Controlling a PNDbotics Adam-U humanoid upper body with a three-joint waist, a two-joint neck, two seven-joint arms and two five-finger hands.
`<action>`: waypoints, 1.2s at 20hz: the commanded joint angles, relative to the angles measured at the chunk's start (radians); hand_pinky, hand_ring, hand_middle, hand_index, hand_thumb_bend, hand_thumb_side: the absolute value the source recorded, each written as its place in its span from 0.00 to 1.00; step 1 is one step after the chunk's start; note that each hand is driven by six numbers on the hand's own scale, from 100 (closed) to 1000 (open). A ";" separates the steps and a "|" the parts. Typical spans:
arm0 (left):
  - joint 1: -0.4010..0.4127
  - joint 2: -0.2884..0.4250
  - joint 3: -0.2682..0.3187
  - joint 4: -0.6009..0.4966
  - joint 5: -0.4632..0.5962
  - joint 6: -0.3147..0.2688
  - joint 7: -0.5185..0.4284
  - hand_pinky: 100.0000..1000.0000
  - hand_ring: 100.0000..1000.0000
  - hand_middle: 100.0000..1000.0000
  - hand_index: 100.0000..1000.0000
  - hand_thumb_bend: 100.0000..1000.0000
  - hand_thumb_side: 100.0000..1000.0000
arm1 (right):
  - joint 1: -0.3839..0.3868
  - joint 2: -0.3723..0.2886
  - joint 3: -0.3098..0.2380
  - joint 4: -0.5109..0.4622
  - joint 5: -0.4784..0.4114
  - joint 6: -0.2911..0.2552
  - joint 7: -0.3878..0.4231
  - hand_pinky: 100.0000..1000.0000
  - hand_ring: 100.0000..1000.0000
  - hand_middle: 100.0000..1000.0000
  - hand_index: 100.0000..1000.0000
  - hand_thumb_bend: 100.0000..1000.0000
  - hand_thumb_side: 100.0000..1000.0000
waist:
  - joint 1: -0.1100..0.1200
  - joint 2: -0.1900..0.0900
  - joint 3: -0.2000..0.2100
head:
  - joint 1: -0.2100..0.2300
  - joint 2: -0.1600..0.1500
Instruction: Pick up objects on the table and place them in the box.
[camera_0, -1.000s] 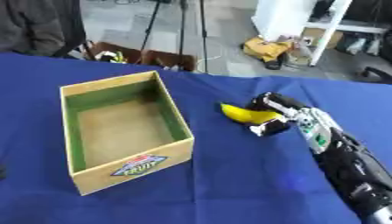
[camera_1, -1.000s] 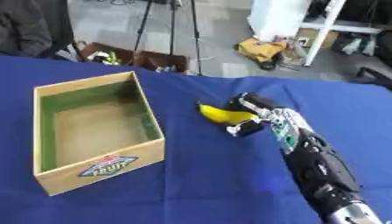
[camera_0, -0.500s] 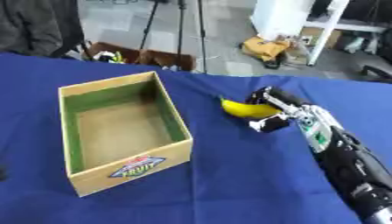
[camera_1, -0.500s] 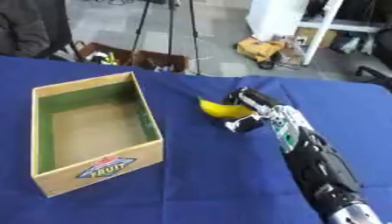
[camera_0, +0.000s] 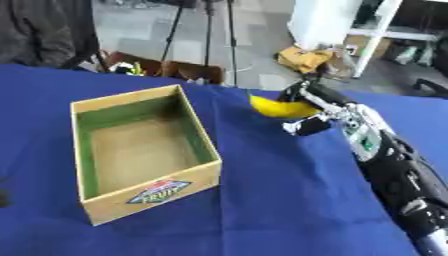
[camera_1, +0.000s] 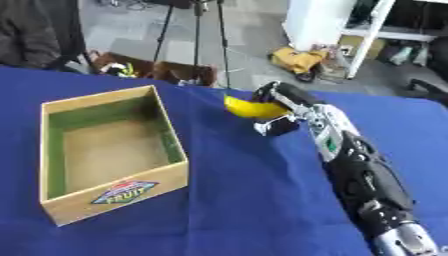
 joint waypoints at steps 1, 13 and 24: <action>-0.005 0.006 -0.001 -0.019 0.005 -0.001 0.000 0.60 0.60 0.63 0.74 0.38 0.89 | -0.038 -0.008 0.001 -0.028 0.007 -0.009 0.004 0.62 0.35 0.53 0.62 0.00 0.23 | 0.006 -0.025 0.003 | -0.001 0.003; -0.021 -0.003 -0.011 -0.022 0.009 0.000 -0.009 0.60 0.60 0.63 0.74 0.38 0.89 | -0.132 0.152 0.067 -0.046 0.053 -0.072 0.074 0.63 0.36 0.53 0.62 0.00 0.19 | -0.002 -0.036 0.072 | -0.030 -0.007; -0.039 -0.010 -0.017 -0.027 0.013 0.001 -0.015 0.60 0.59 0.63 0.74 0.39 0.88 | -0.131 0.333 0.133 -0.029 0.102 -0.141 0.171 0.67 0.45 0.55 0.64 0.00 0.24 | -0.007 -0.023 0.134 | -0.061 -0.018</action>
